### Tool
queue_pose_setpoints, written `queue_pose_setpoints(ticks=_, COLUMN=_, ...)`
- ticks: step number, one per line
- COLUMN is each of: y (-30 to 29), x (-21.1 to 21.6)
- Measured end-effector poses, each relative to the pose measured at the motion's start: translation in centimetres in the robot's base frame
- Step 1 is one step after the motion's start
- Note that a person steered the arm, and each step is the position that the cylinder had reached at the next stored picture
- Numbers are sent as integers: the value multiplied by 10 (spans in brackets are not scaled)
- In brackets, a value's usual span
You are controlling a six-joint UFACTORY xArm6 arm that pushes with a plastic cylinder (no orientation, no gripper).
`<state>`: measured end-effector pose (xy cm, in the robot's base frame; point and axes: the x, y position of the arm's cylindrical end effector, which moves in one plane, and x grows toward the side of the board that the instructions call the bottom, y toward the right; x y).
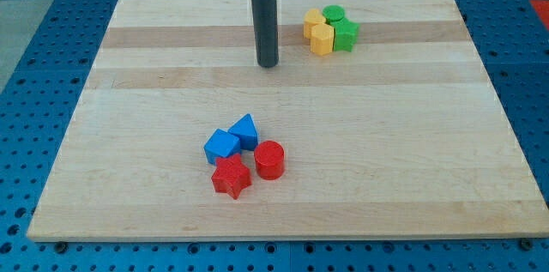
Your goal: Push green circle and green star a bit down
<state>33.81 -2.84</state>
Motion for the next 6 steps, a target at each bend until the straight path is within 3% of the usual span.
queue_pose_setpoints(ticks=2, y=2, x=-82)
queue_pose_setpoints(ticks=5, y=109, x=-96)
queue_pose_setpoints(ticks=6, y=117, x=-91)
